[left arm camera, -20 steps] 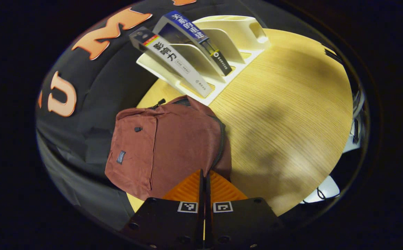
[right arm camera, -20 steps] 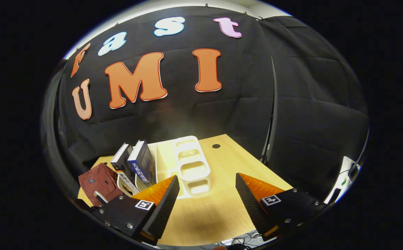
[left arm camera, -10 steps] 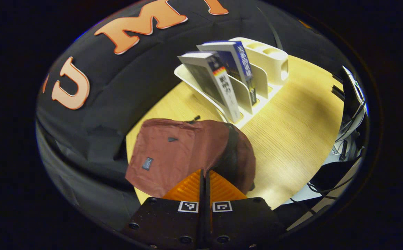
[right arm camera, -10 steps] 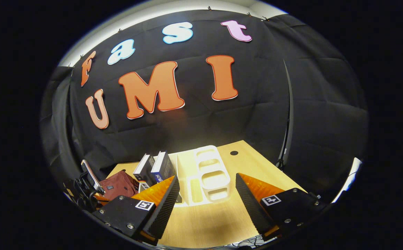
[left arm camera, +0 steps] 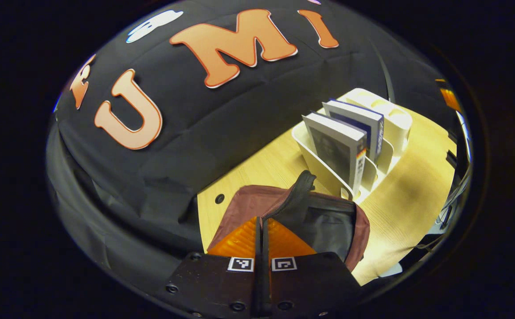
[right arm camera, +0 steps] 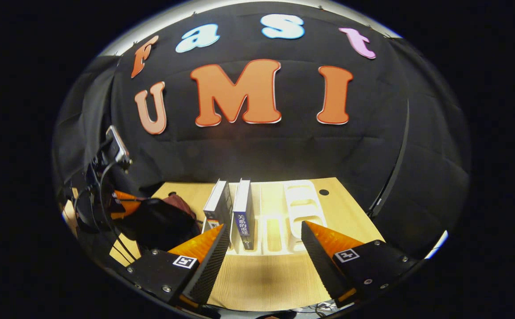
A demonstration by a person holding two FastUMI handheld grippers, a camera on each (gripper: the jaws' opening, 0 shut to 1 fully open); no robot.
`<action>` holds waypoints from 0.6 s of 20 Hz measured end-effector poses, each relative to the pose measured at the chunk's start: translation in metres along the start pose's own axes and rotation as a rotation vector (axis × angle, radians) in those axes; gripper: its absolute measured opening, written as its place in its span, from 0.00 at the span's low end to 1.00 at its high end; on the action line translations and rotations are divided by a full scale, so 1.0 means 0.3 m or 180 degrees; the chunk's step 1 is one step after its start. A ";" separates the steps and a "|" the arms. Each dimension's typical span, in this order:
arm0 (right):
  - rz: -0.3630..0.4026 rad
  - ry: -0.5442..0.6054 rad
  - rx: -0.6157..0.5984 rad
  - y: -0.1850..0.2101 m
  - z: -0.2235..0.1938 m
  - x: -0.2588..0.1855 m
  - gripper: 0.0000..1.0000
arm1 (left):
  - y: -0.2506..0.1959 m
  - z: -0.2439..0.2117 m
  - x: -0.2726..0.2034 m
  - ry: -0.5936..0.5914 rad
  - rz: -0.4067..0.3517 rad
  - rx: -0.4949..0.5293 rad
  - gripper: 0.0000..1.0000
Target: Open the schoolbag, grab two books from the bookshelf and put them into the schoolbag.
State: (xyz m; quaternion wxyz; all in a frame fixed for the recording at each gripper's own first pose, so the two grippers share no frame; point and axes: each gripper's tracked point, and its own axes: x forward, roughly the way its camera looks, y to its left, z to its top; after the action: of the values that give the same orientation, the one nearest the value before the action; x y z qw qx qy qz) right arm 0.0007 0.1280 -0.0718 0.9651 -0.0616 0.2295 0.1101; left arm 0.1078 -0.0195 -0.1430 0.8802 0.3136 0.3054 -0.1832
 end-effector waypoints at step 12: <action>0.0747 0.1370 0.0113 0.406 0.231 0.392 0.97 | -0.045 -0.132 0.052 0.0103 -0.0223 -0.0450 0.01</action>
State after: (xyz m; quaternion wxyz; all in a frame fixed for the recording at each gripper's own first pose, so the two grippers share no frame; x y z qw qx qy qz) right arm 0.1036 0.2795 -0.0723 0.8755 -0.0396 0.4374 0.2016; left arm 0.0958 -0.0052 -0.1835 0.8882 0.2427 0.3426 -0.1867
